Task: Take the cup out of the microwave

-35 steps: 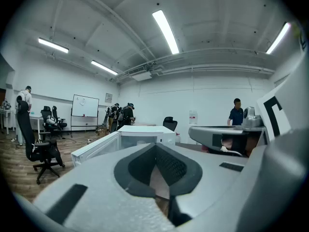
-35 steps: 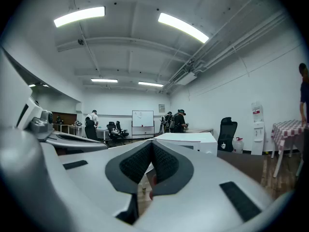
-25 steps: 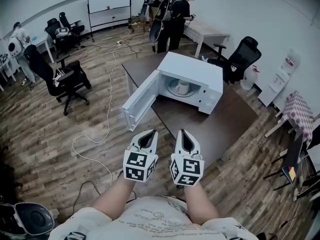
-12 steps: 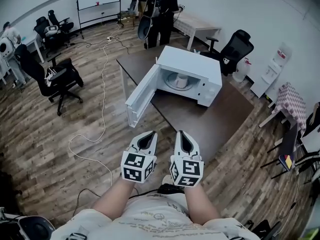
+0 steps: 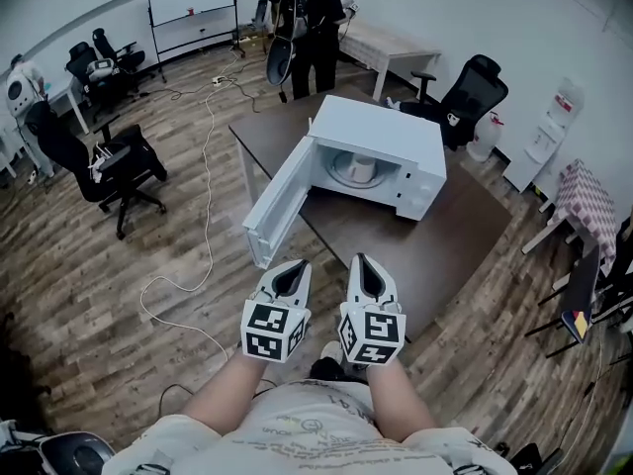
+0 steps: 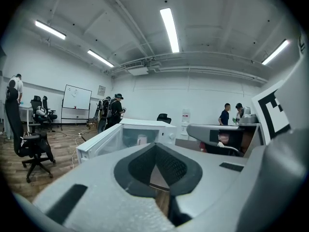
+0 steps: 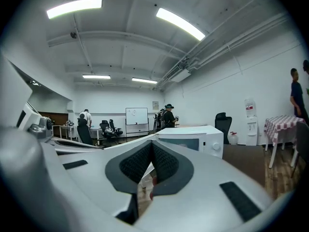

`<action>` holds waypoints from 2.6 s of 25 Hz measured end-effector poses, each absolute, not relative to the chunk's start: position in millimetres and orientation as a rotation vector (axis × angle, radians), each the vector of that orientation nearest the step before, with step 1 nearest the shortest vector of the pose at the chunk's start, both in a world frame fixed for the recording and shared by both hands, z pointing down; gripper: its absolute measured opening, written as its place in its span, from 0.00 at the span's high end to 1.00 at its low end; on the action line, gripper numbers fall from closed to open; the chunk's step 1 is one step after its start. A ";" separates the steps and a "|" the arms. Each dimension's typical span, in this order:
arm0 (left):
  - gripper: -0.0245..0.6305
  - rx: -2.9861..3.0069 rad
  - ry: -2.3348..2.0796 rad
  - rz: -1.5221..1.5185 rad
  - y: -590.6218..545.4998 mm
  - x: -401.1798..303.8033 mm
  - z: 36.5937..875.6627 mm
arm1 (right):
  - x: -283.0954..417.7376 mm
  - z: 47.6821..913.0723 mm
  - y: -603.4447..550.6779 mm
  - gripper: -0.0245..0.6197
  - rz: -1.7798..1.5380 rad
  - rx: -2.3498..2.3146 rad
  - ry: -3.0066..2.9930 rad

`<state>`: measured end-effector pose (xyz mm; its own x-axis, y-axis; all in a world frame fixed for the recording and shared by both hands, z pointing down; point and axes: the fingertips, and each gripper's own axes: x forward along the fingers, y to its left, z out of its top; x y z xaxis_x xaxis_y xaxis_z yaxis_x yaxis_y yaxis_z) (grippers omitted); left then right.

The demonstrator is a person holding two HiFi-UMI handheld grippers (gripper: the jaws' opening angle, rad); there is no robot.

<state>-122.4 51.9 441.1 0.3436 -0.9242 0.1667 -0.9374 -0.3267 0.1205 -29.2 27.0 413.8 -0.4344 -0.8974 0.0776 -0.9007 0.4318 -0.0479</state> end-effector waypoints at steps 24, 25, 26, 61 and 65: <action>0.94 2.368 -1.702 0.207 -165.4 -61.8 450.6 | 31.5 414.7 -176.6 0.94 0.268 1.614 -2.633; 0.94 2.368 -1.703 0.216 -169.9 -60.1 452.4 | 33.2 415.6 -181.1 0.94 0.273 1.612 -2.633; 0.94 2.369 -1.703 0.225 -174.4 -58.7 454.3 | 34.9 417.1 -185.0 0.94 0.280 1.611 -2.632; 0.82 2.269 -1.535 0.543 -372.0 -76.9 611.2 | 75.9 470.0 -278.4 0.94 0.291 1.802 -2.279; 0.82 2.265 -1.530 0.561 -385.4 -79.9 619.9 | 81.3 469.5 -281.7 0.94 0.267 1.827 -2.243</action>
<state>-79.9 -385.4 619.9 0.3387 -0.7941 0.5047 -0.9322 -0.3560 0.0654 81.3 -281.7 469.5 -0.1921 -0.9362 0.2943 -0.9791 0.2032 0.0073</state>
